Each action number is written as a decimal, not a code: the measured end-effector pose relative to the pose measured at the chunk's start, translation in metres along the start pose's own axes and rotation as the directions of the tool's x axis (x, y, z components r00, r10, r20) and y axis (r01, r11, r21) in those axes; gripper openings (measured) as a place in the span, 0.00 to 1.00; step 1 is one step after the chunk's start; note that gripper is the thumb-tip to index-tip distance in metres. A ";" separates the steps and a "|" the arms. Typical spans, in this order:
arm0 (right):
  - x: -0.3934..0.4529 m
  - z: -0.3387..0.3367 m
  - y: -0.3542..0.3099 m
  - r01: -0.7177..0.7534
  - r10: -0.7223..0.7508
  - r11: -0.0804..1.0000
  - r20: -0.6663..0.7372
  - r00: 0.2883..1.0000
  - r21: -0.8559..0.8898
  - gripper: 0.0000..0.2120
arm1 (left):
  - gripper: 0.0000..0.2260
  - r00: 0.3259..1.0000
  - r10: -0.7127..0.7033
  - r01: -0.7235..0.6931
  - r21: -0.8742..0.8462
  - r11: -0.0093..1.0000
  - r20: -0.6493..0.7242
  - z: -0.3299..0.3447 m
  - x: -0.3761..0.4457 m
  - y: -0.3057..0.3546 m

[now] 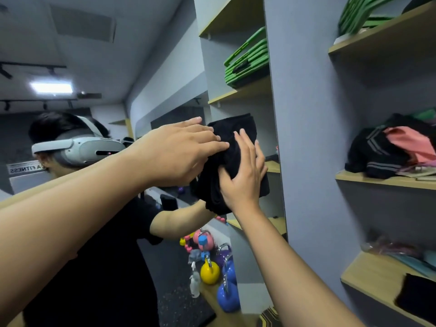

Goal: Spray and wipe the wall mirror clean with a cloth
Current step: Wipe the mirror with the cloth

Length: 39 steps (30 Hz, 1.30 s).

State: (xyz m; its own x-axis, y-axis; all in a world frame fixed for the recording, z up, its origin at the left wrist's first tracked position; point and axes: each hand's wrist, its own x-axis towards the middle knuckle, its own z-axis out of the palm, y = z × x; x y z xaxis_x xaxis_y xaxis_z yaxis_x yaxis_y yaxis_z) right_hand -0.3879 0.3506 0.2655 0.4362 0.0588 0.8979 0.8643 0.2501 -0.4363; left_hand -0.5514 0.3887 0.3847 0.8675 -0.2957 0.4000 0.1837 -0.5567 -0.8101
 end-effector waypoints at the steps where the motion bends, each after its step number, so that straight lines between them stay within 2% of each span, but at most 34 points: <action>1: 0.000 -0.001 0.006 0.004 -0.004 1.000 -0.006 1.000 0.000 0.33 | 0.21 1.000 0.004 -0.004 0.005 1.000 -0.011 0.002 0.004 -0.001; 5: 0.002 -0.005 0.029 0.007 -0.007 1.000 -0.031 1.000 0.010 0.34 | 0.19 0.994 -0.057 0.067 0.104 0.992 -0.090 0.005 0.011 -0.015; 10: 0.003 -0.014 0.062 -0.034 0.034 0.999 -0.075 0.997 0.000 0.34 | 0.19 0.997 -0.067 0.072 0.185 0.980 -0.033 0.008 0.010 -0.017; 15: -0.003 -0.013 0.071 -0.201 0.199 0.980 -0.135 0.971 0.000 0.33 | 0.16 1.000 -0.029 0.028 0.197 0.980 0.003 0.004 0.010 -0.013; 18: -0.014 -0.008 0.054 -0.321 0.325 0.946 -0.158 0.933 0.048 0.32 | 0.15 0.999 -0.036 0.035 0.193 0.981 0.002 0.003 0.010 -0.011; 20: -0.032 -0.004 0.031 -0.354 0.359 0.933 -0.139 0.923 0.063 0.33 | 0.16 0.999 -0.043 0.043 0.182 0.982 -0.003 0.003 0.012 -0.011; 22: -0.062 0.000 0.002 -0.312 0.315 0.949 -0.061 0.947 0.055 0.36 | 0.17 0.999 -0.055 0.054 0.173 0.983 -0.001 0.002 0.012 -0.011; 25: -0.121 0.004 -0.035 -0.080 0.078 0.997 0.120 0.990 0.013 0.40 | 0.18 0.997 -0.071 0.069 0.177 0.982 0.003 0.003 0.011 -0.011; 28: -0.189 0.011 -0.051 0.262 -0.243 0.964 0.246 0.938 -0.045 0.42 | 0.20 0.995 -0.095 0.093 0.161 0.983 0.009 0.001 0.013 -0.008; 30: -0.221 0.014 -0.048 0.421 -0.391 0.905 0.257 0.883 -0.068 0.42 | 0.20 0.995 -0.103 0.101 0.161 0.982 0.002 0.002 0.013 -0.008; 32: -0.225 0.014 -0.038 0.475 -0.450 0.878 0.245 0.859 -0.054 0.43 | 0.20 0.995 -0.103 0.101 0.168 0.981 0.004 0.003 0.012 -0.009; 35: -0.194 0.008 -0.021 0.485 -0.462 0.874 0.257 0.849 -0.030 0.41 | 0.19 0.995 -0.095 0.094 0.166 0.982 0.001 0.004 0.011 -0.010; 39: -0.137 0.002 -0.001 0.389 -0.373 0.921 0.225 0.900 -0.027 0.42 | 0.19 0.996 -0.081 0.084 0.171 0.982 -0.023 0.005 0.010 -0.011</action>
State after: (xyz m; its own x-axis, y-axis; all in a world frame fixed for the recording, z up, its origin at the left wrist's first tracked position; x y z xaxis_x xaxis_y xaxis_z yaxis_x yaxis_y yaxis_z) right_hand -0.4485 0.3440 0.1428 0.0139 0.1767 0.9842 0.9724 0.2268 -0.0545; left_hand -0.5419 0.3961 0.3956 0.8388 -0.2673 0.4743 0.3324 -0.4387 -0.8349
